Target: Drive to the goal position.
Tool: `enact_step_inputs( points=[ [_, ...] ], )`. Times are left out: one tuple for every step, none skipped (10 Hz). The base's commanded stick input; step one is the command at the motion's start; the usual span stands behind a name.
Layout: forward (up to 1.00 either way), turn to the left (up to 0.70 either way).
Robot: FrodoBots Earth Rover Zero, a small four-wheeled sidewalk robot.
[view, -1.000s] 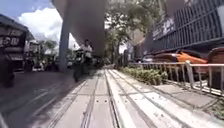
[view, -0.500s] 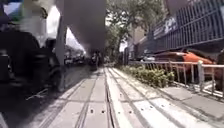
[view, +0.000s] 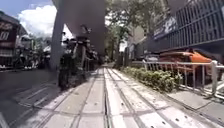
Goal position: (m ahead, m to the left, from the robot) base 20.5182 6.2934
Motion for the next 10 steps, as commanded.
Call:
enact_step_inputs(
  points=[
    [0.70, 0.00],
    [0.70, 0.00],
    [0.70, 0.00],
    [0.70, 0.00],
    [0.70, 0.00],
    [0.70, 0.00],
    [0.70, 0.00],
    [0.70, 0.00],
    [0.70, 0.00],
    [0.70, 0.00]
  ],
)
